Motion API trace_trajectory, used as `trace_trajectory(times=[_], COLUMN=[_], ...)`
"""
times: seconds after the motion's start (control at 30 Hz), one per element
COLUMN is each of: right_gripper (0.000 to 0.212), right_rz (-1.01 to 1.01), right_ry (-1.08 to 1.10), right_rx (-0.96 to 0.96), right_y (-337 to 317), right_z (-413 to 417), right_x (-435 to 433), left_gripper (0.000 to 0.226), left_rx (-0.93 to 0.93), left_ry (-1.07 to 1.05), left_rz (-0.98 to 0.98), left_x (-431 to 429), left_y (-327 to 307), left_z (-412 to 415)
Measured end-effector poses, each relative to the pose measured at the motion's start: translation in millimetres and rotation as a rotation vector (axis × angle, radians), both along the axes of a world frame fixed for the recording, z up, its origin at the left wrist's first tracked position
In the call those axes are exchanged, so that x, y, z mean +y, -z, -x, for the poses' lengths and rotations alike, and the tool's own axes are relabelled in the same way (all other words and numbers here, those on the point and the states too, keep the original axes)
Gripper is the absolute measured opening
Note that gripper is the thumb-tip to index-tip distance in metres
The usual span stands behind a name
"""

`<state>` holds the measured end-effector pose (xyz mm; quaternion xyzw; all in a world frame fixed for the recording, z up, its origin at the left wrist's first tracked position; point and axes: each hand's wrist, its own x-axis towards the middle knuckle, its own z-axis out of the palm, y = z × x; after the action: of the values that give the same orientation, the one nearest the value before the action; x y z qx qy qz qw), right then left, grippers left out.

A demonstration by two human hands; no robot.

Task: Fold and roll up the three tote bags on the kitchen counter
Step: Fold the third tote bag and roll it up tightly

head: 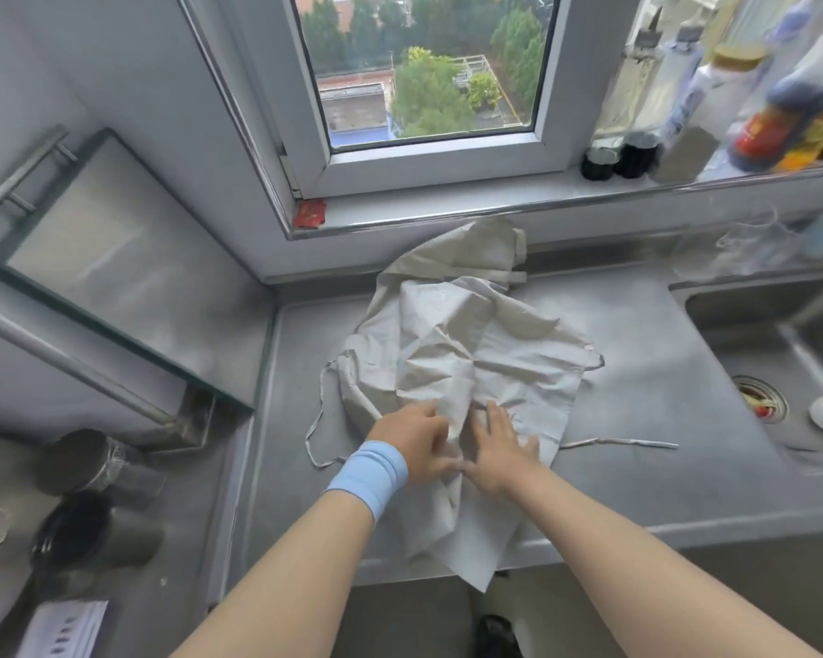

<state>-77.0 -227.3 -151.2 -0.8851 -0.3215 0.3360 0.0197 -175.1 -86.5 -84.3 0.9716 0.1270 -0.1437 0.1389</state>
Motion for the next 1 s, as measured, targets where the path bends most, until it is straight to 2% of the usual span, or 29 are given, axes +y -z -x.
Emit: trace_trajectory(times=[0.13,0.17,0.23,0.3,0.37,0.43,0.47,0.57,0.6,0.67,0.77,0.8,0.87,0.93,1.0], right_gripper=[0.085,0.079,0.065,0.052,0.036,0.034,0.044,0.08,0.084,0.071,0.017,0.013,0.019,0.022,0.028], right_rz=[0.159,0.181,0.175,0.045,-0.139,-0.263,-0.28,-0.195,-0.14,-0.129,-0.218,-0.22,-0.207,-0.186,-0.083], right_ry=[-0.122,-0.123,-0.139,-0.188,-0.184,-0.114,-0.091,-0.187,-0.21,-0.186,-0.211,-0.256,-0.316,-0.361,-0.487], right_rx=[-0.189,-0.243,-0.37,-0.464,-0.42,-0.281,-0.23,-0.262,-0.265,-0.233,-0.261,-0.3,-0.343,-0.397,-0.476], right_y=[2.7,-0.5,-7.6,-16.3,-18.3,-13.2,-8.5,5.7,9.3,10.8,3.5,0.3,-11.0,-27.9,-49.9], right_z=[-25.6,-28.2,-23.1,-3.2,21.4,45.0,53.9,63.1,65.4,63.8,60.2,58.1,50.2,35.7,19.0], right_x=[-22.0,-23.8,-22.6,-20.4,-19.7,-22.3,-24.4,-33.8,-37.7,-40.6,-43.5,-45.2,-48.9,-52.3,-58.2], left_gripper=[0.069,0.068,0.052,0.046,0.044,0.032,0.029,0.061,0.069,0.069,0.039,0.032,0.031,0.032,0.033], left_rx=[0.183,0.208,0.208,0.17,0.106,0.054,0.043,0.13,0.184,0.263,0.231,0.212,0.213,0.287,0.391], left_ry=[0.022,0.016,0.031,0.04,0.021,-0.011,-0.016,0.033,0.066,0.085,0.002,-0.03,-0.102,-0.164,-0.155], left_rz=[-0.112,-0.142,-0.211,-0.238,-0.211,-0.147,-0.13,-0.19,-0.224,-0.273,-0.233,-0.211,-0.149,-0.093,-0.092], left_x=[5.0,6.8,9.9,7.5,0.0,-10.8,-15.3,-18.5,-17.9,-12.2,-7.0,-4.8,0.6,6.2,7.6], left_y=[15.9,17.7,16.4,10.3,5.7,4.1,6.5,16.9,22.0,25.2,15.8,11.0,-0.1,-12.9,-26.8], left_z=[27.6,32.4,38.0,41.7,43.4,47.4,50.3,63.0,68.7,73.2,74.9,74.9,74.1,70.4,64.5])
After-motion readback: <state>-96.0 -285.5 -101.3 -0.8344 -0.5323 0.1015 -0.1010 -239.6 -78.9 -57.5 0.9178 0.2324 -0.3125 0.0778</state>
